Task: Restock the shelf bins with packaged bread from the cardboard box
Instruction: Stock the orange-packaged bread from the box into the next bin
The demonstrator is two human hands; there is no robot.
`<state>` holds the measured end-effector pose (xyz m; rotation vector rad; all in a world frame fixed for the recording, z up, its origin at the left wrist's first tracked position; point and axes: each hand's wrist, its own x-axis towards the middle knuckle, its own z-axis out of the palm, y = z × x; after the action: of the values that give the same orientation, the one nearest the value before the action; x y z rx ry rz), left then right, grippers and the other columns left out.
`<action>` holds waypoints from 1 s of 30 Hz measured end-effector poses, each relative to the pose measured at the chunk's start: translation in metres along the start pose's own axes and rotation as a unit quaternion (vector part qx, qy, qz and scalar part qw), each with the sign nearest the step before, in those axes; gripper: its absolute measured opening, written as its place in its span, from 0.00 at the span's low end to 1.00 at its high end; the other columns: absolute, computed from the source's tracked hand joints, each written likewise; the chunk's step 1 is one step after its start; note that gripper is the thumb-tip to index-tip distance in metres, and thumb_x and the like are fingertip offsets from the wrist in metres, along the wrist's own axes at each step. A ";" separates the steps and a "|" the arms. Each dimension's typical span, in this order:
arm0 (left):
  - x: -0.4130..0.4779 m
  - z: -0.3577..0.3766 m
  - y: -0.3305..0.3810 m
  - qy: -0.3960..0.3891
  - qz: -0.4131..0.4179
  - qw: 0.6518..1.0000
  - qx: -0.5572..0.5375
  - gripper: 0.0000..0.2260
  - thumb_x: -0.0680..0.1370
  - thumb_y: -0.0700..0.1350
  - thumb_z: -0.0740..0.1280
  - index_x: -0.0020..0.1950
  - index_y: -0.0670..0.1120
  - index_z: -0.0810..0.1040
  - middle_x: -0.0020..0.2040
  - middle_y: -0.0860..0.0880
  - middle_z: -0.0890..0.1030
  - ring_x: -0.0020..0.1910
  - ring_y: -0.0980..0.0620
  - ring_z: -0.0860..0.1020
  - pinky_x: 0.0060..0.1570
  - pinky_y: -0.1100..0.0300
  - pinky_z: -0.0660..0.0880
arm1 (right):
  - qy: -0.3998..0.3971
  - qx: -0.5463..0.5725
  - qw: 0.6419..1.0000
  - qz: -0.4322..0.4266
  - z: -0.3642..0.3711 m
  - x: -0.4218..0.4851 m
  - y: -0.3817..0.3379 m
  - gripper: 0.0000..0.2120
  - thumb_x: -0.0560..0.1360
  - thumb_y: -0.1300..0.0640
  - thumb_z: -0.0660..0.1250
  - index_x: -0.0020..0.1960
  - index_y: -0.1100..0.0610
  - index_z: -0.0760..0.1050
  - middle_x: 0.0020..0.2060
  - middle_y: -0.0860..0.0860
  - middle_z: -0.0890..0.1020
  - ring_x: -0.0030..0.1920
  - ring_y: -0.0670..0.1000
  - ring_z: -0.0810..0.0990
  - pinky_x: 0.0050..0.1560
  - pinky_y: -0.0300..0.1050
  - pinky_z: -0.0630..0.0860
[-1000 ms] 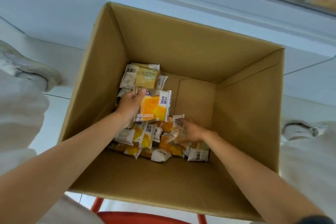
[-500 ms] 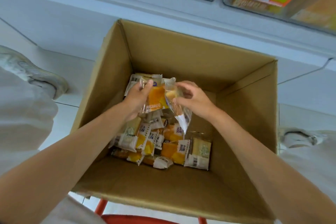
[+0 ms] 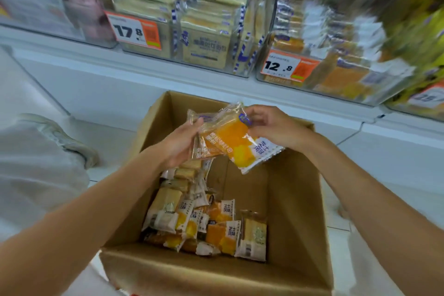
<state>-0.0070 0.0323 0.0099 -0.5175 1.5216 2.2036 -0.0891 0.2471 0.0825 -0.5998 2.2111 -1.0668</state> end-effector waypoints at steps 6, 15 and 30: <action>-0.021 0.042 0.038 -0.088 -0.004 0.995 0.043 0.35 0.70 0.68 0.66 0.70 0.49 0.73 0.65 0.42 0.80 0.63 0.43 0.79 0.58 0.45 0.78 | 0.027 -0.134 0.990 -0.036 -0.026 -0.004 -0.032 0.22 0.75 0.63 0.70 0.68 0.54 0.74 0.49 0.46 0.80 0.46 0.49 0.79 0.51 0.47 0.76; -0.031 0.072 0.063 -0.065 0.022 0.995 -0.071 0.12 0.80 0.44 0.64 0.62 0.41 0.75 0.58 0.39 0.81 0.53 0.41 0.83 0.53 0.43 0.79 | 0.112 0.141 0.982 0.059 -0.037 -0.031 -0.015 0.20 0.76 0.45 0.69 0.65 0.51 0.73 0.62 0.51 0.80 0.59 0.51 0.81 0.61 0.49 0.77; 0.056 0.138 0.188 0.213 0.387 0.833 0.334 0.26 0.85 0.57 0.50 0.46 0.39 0.77 0.40 0.47 0.77 0.42 0.49 0.76 0.39 0.59 0.68 | 0.328 0.280 0.900 -0.060 -0.142 -0.007 -0.015 0.21 0.71 0.55 0.76 0.62 0.54 0.75 0.50 0.51 0.85 0.48 0.50 0.85 0.47 0.47 0.82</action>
<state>-0.1631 0.1091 0.1747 -0.1554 2.9929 1.8496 -0.1793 0.3189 0.1667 -0.1138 2.2198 -2.1113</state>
